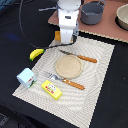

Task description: Interact with the objects in diverse but meaningful ways.

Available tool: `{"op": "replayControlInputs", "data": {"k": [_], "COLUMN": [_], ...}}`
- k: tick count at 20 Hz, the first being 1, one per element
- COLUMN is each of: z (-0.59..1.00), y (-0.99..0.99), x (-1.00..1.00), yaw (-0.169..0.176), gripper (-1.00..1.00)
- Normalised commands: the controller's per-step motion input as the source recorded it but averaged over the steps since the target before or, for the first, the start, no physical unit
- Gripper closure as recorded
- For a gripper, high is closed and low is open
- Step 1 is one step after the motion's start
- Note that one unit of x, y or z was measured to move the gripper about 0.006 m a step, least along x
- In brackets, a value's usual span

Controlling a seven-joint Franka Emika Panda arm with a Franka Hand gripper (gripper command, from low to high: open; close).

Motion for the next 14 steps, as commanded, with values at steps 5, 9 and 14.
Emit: {"op": "replayControlInputs", "data": {"k": [5,9,14], "z": [-0.01,0.01,0.16], "y": [0.27,0.29,0.27], "x": [-0.11,-0.1,-0.11], "yaw": [-0.001,-0.02,-0.022], "gripper": [-1.0,-1.0,-1.0]}}
